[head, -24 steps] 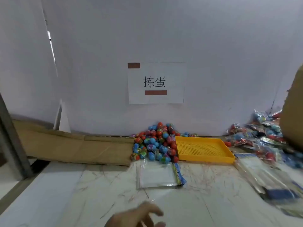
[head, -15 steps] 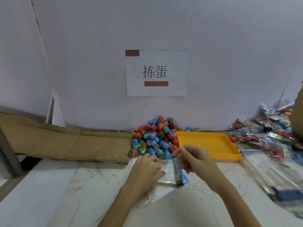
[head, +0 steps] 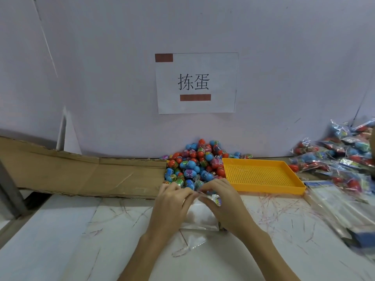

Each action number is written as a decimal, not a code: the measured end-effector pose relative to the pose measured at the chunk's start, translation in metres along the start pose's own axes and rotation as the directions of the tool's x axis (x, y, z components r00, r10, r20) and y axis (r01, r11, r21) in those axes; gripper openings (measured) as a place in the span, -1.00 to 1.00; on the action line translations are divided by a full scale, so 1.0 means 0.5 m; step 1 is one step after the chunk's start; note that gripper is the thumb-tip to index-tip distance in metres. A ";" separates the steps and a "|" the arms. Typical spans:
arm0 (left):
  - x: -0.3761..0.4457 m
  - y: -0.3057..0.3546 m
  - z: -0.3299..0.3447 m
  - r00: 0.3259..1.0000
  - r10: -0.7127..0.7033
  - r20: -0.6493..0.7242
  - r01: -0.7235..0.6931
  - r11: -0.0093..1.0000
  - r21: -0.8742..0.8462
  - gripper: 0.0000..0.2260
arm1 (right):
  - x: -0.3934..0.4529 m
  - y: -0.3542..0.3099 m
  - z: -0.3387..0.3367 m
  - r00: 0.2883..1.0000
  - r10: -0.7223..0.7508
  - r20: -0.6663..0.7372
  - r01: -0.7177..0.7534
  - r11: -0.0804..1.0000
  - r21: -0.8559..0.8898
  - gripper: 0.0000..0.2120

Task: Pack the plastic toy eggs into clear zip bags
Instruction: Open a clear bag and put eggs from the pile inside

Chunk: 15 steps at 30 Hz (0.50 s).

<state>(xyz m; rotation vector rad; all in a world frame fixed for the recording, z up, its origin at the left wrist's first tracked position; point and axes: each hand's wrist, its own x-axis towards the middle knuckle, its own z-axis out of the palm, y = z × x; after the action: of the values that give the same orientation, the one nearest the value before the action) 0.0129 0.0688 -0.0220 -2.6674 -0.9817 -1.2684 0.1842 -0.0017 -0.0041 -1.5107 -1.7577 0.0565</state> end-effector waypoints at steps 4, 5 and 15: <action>-0.002 0.009 -0.018 0.947 -0.302 0.108 0.320 0.901 -0.291 -0.62 | -0.001 0.011 -0.010 0.993 0.028 -0.118 -0.027 1.000 0.006 -0.91; 0.000 0.007 -0.023 0.920 -0.357 0.160 0.391 0.835 -0.388 -0.66 | -0.001 0.017 -0.013 0.988 0.052 -0.144 -0.050 0.999 0.019 -0.91; 0.012 0.013 -0.050 0.786 -0.546 0.290 0.546 0.392 -0.741 -0.77 | -0.002 0.026 -0.029 0.935 0.301 -0.188 -0.228 0.916 0.330 -0.68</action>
<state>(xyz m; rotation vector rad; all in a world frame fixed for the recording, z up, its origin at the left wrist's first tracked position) 0.0020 0.0595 0.0005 -2.9945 -1.7577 -2.3495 0.2033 -0.0053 -0.0015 -1.4528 -1.2802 0.2641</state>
